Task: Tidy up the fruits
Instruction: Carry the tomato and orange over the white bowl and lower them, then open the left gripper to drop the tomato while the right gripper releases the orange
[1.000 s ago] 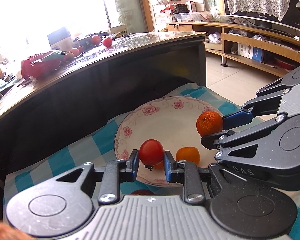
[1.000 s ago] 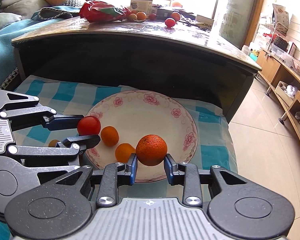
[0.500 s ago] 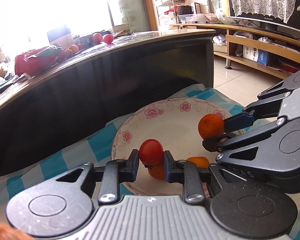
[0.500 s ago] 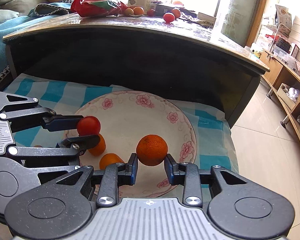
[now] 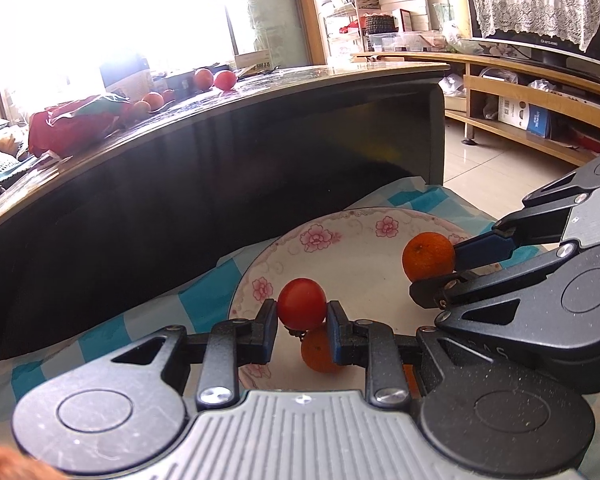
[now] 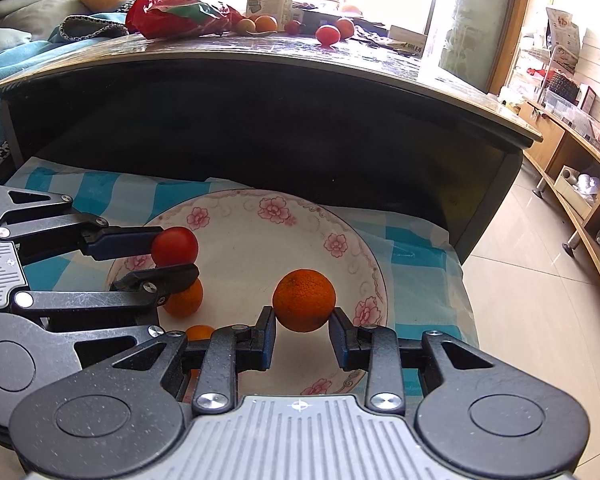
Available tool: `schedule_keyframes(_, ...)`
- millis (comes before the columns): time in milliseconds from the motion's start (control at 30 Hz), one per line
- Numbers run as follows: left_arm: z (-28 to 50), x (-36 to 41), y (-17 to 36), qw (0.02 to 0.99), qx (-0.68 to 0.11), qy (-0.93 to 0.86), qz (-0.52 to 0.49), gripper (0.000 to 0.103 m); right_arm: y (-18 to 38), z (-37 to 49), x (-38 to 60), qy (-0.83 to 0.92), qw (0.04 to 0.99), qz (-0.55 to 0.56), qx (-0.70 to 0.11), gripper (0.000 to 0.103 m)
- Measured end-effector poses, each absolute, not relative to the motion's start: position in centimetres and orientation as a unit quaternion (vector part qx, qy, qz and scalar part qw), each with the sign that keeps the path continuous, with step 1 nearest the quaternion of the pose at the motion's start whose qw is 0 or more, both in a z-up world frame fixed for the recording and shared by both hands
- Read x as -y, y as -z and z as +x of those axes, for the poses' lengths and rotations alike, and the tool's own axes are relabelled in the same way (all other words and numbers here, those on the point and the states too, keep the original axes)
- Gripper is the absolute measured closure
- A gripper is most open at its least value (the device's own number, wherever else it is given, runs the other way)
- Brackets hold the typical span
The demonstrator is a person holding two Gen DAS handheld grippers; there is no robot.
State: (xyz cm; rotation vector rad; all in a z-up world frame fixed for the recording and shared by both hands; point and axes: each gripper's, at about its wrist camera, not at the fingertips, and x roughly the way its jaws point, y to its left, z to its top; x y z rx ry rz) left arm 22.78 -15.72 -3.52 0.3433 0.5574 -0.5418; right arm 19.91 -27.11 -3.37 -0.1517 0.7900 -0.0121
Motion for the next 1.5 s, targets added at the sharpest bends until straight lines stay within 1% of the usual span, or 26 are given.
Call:
schedule_keyframes(467,23.8,16.4,3.6,0.913,-0.273,0.254,0.165,0.067,3.8,20.9,27.9,0.012,0.923,-0.055,-0.381,0.074)
schedule_keyframes(533,23.8,16.4,3.6,0.914,-0.272,0.251,0.165,0.065,3.8,20.9,27.9,0.012,0.923,-0.054,-0.381,0.074)
schedule_keyframes(867,23.8,16.2,3.4,0.914,-0.274,0.248,0.168,0.063,3.6,20.8,28.1,0.016,0.924,-0.055,-0.379,0.074)
schedule_keyframes(1067,23.7,15.7,2.8,0.915,-0.272,0.245,0.168,0.062,3.2,20.5,28.0,0.015,0.926,-0.06,-0.372,0.069)
schedule_keyframes(1500,21.8,13.8,0.5,0.92,-0.264,0.239,0.163,0.06,1.3,19.2,26.7,0.005,0.933,-0.069,-0.354,0.067)
